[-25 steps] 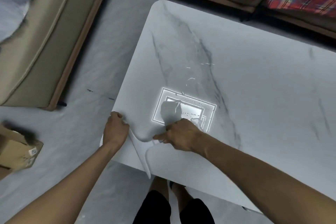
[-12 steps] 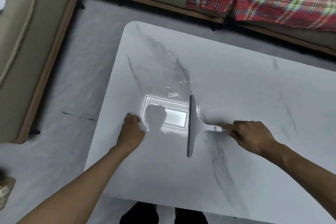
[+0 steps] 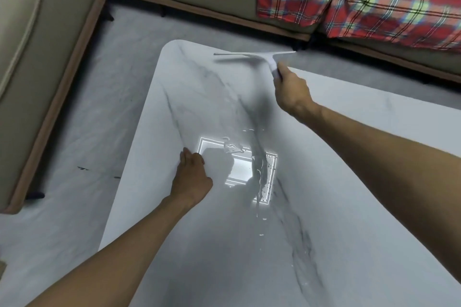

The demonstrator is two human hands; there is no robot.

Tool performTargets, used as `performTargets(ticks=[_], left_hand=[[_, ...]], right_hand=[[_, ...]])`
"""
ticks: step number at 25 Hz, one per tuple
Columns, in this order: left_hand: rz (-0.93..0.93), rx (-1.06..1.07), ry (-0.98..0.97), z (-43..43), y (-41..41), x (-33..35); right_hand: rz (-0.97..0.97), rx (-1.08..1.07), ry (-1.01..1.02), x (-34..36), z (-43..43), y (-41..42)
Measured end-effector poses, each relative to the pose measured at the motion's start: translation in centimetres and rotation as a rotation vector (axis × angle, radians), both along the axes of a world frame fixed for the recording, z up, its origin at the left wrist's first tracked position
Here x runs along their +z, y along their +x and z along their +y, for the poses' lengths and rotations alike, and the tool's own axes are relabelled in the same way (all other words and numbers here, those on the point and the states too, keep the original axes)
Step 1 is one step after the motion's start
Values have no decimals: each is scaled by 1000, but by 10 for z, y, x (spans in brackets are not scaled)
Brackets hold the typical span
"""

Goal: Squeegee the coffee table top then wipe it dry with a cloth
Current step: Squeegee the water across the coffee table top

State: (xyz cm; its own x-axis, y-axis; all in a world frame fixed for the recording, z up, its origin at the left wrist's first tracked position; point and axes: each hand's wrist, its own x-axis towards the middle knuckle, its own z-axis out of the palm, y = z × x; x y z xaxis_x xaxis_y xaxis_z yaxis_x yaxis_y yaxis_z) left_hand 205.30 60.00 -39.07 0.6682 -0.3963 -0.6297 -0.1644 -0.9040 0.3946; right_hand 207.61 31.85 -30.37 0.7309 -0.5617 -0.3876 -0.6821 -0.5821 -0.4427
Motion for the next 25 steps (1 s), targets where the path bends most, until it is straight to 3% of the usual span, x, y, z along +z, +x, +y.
performTargets(ticks=[4,10,14,17,20,25], left_hand=[[88,12,100,-13,6,1],[145,36,90,-21,8,11],[171,30,90,-21,11,18],[183,24,91,-22,12,23],[182,12,97,-21,12,21],[173,3,99,-20,11,15]], right_hand=[[83,84,-84,-16,7,16],[233,395,-44,10,22,-112],[401,471,-114,39,9,-168],[295,358,-119,52,-13,-157],[129,151,-80,42,-36,-95],[106,-112,-1,5,-46,-21]])
